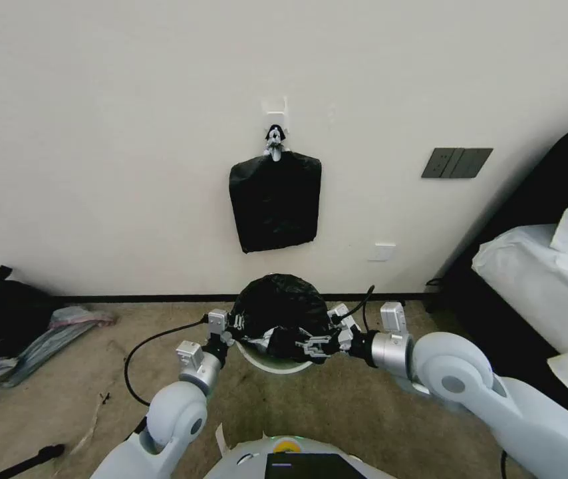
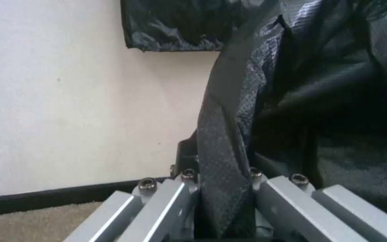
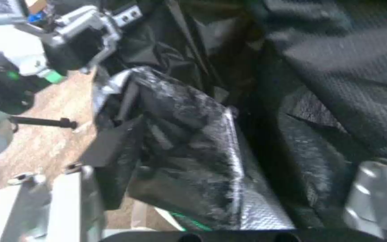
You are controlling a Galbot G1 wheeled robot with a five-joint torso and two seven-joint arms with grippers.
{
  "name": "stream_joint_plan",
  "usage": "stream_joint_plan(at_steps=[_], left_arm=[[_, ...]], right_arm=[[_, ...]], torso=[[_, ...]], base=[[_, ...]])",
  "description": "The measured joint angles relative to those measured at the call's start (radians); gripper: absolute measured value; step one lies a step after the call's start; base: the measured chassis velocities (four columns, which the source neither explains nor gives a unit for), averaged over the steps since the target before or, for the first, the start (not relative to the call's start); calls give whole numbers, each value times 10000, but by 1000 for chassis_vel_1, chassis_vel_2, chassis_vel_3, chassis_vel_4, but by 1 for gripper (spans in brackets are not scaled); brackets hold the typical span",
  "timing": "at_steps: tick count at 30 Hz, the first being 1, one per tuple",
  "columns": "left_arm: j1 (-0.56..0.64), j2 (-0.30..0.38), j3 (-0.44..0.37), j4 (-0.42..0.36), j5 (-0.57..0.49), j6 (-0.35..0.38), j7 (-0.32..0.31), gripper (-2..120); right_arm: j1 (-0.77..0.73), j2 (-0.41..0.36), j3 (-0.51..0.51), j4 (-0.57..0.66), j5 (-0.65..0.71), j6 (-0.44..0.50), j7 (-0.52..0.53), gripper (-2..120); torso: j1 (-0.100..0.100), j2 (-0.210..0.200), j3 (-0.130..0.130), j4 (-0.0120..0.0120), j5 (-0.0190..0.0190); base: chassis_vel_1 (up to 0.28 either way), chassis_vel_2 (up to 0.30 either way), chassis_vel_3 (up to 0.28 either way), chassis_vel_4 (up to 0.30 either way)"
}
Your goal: Place a trash bag onto the trash bin.
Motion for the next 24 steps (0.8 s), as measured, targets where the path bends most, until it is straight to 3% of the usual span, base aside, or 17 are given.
stream_joint_plan(at_steps=[3,12,16,21,24], left_arm=[[73,-63,-10,-15,89,-66,13,1],[26,-109,-1,17,109,-94,9,1],[14,-146,19,53,102,-93,-10,1],[-20,-143,16,89,-87,18,-113,1],[-74,-148,-24,76,-590,215,-358,1]], right_arm=[[15,-85,-130,-79,0,5,-11,61],[114,-205,-308,-72,-33,11,-78,34],[173,-265,-467,-65,-423,19,-245,15],[134,-281,-510,-19,-1104,151,-637,0],[-94,-392,-441,180,-2094,430,-1367,0]], torso=[[0,0,0,1,0],[0,0,0,0,-1],[0,0,0,0,-1],[0,0,0,1,1],[0,1,0,1,-1]], base=[[0,0,0,0],[0,0,0,0],[0,0,0,0],[0,0,0,0],[0,0,0,0]])
